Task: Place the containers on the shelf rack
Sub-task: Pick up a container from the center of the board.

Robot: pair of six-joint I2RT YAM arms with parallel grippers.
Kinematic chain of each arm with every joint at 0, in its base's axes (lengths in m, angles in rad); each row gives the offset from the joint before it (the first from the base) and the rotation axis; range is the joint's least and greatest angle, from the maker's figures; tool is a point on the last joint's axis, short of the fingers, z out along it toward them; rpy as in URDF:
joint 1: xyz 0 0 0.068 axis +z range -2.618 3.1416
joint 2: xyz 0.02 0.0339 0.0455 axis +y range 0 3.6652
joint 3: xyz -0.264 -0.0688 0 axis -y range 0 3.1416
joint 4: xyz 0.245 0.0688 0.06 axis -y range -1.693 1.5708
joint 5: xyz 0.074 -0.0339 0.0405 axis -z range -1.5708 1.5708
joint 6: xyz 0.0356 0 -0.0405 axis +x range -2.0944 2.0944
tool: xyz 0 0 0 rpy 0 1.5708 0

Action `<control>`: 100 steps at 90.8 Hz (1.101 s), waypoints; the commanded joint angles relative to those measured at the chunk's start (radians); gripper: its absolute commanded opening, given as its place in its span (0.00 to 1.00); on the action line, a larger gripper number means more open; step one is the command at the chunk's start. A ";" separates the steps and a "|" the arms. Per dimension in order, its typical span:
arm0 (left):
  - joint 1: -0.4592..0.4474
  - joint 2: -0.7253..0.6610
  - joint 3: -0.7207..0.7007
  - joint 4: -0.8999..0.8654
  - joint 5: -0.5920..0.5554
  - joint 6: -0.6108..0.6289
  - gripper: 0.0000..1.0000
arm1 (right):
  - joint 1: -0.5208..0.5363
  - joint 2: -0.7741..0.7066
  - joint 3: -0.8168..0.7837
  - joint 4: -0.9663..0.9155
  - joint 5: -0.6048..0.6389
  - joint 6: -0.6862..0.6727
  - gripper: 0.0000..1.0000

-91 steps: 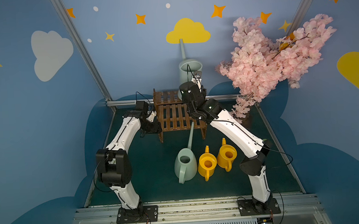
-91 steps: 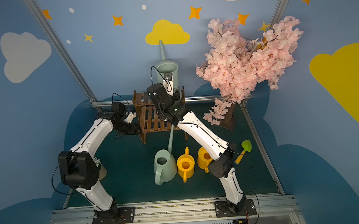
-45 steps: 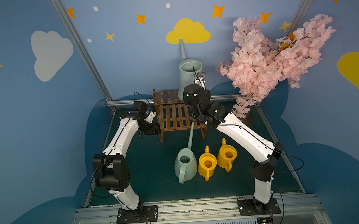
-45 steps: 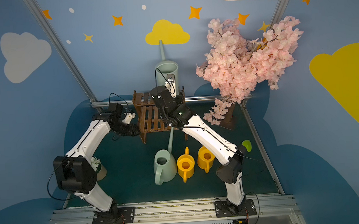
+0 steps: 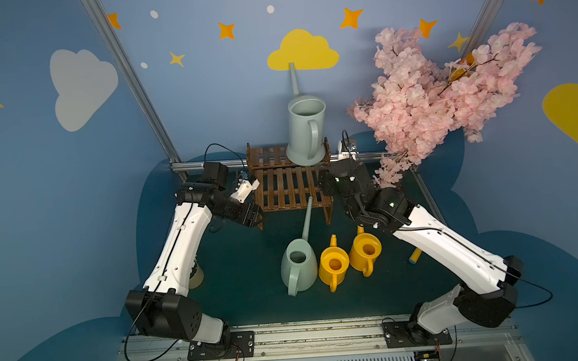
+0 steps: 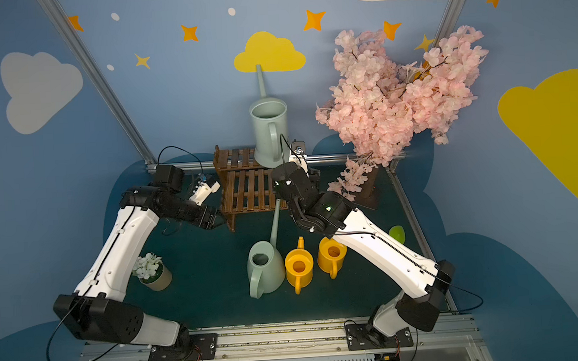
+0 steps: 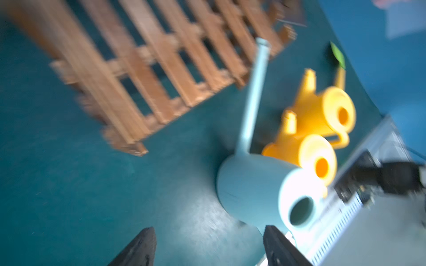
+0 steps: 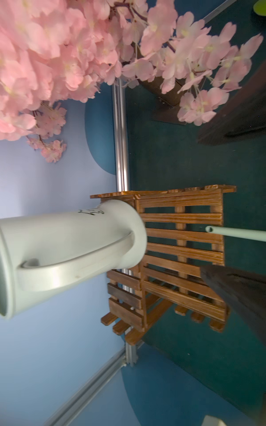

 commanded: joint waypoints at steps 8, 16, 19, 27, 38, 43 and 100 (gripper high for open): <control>-0.079 -0.050 -0.022 -0.149 0.059 0.130 0.82 | -0.046 -0.062 -0.144 -0.174 -0.314 0.070 0.80; -0.104 -0.066 -0.046 -0.148 0.066 0.149 0.85 | -0.096 -0.053 -0.224 -0.131 -0.492 0.073 0.78; -0.109 -0.065 -0.052 -0.146 0.071 0.154 0.86 | -0.117 -0.043 -0.250 -0.098 -0.561 0.077 0.77; -0.131 -0.057 -0.061 -0.149 0.078 0.154 0.87 | -0.170 -0.011 -0.300 0.016 -0.695 0.098 0.71; -0.200 -0.069 -0.096 -0.150 0.056 0.153 0.87 | -0.228 0.062 -0.296 0.046 -0.797 0.113 0.67; -0.223 -0.078 -0.113 -0.142 0.039 0.151 0.87 | -0.246 0.105 -0.290 0.053 -0.847 0.110 0.67; -0.231 -0.032 -0.130 -0.087 -0.035 0.115 0.87 | -0.254 0.321 -0.351 0.318 -0.947 0.241 0.64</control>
